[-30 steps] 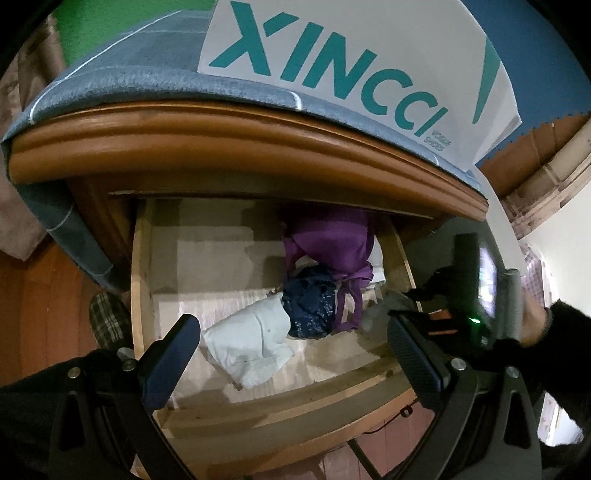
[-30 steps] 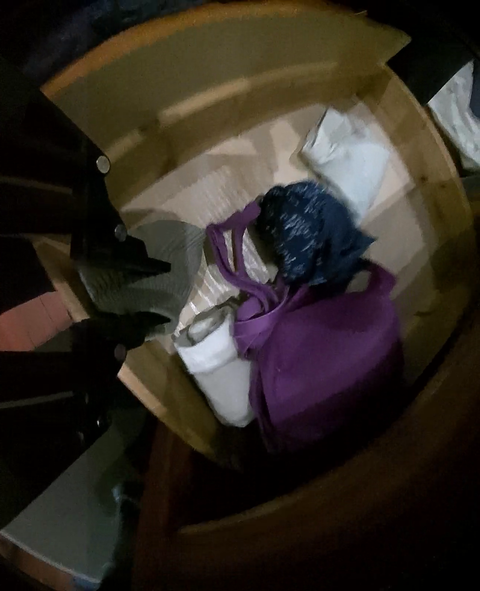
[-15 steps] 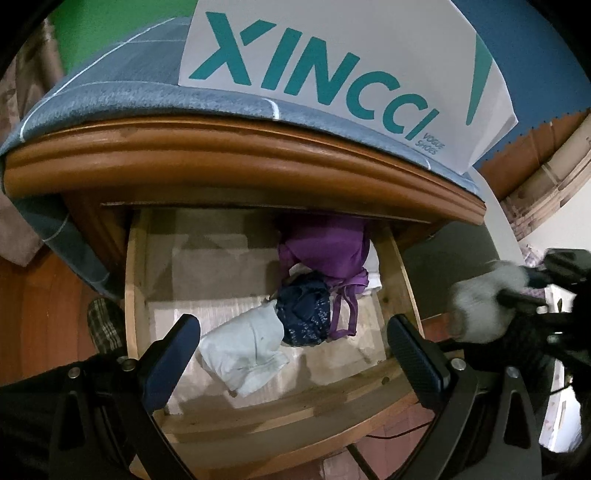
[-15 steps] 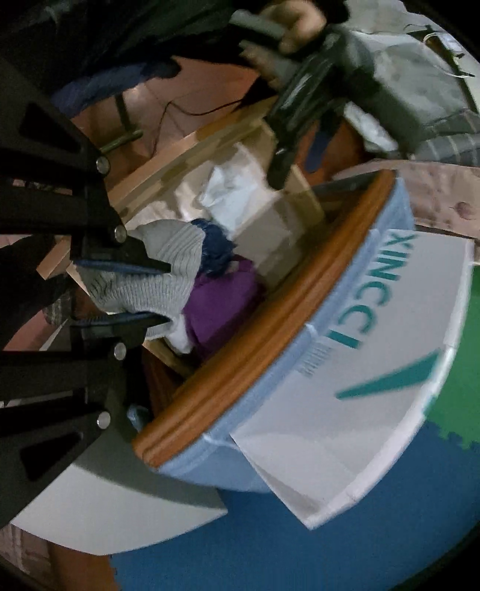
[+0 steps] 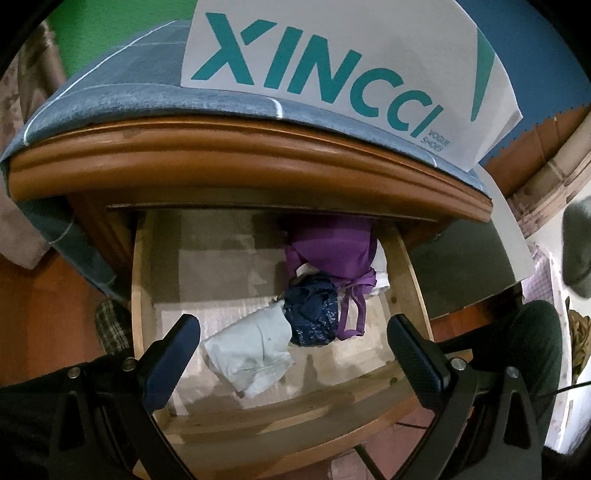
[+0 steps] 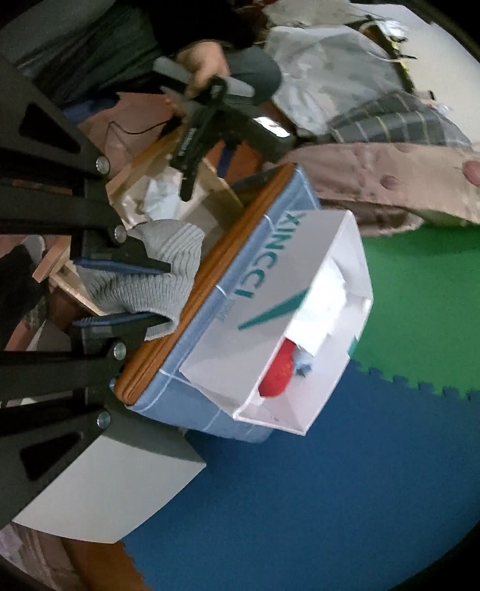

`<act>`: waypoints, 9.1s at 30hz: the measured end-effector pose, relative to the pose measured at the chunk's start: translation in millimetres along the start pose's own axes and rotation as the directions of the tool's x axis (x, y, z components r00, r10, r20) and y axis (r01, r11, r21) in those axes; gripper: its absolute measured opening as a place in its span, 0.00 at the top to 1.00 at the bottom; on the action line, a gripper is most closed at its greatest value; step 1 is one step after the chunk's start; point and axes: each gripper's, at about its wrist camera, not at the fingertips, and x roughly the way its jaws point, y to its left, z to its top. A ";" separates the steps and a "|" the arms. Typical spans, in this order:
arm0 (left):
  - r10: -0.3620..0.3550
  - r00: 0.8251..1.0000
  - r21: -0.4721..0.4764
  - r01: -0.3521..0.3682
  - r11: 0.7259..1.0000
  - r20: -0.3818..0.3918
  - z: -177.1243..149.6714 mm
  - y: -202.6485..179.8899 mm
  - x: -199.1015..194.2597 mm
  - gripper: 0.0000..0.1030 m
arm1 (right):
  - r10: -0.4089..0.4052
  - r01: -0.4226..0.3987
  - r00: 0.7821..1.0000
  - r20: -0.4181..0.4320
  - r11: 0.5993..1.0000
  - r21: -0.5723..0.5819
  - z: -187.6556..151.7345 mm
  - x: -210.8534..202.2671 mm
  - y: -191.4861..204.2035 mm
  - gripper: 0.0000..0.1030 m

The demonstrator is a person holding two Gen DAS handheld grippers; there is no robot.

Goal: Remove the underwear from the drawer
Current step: 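Lift the grey knit underwear out and carry it over the box, then lower the grey knit underwear into the box and open the right gripper, then withdraw the right tool from the box while the left gripper reaches toward the navy underwear, then grasp the white underwear with the left gripper and lift it out of the drawer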

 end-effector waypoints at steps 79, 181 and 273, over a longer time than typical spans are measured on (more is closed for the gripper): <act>-0.052 0.998 0.008 0.051 0.999 0.028 -1.8 -2.3 -14.1 0.03 | -0.155 0.133 0.980 0.122 0.976 0.170 154.2 9.0 -72.0 0.82; 0.252 0.906 0.123 -0.223 0.967 -0.341 -6.4 4.3 91.3 0.05 | -0.032 -0.081 0.970 0.241 0.892 0.445 -125.0 67.2 -78.6 0.22; 0.175 0.840 0.196 -0.314 0.929 0.513 140.4 -110.1 -252.9 0.55 | -0.190 0.166 0.982 0.020 0.902 0.398 -130.1 101.0 -63.7 0.22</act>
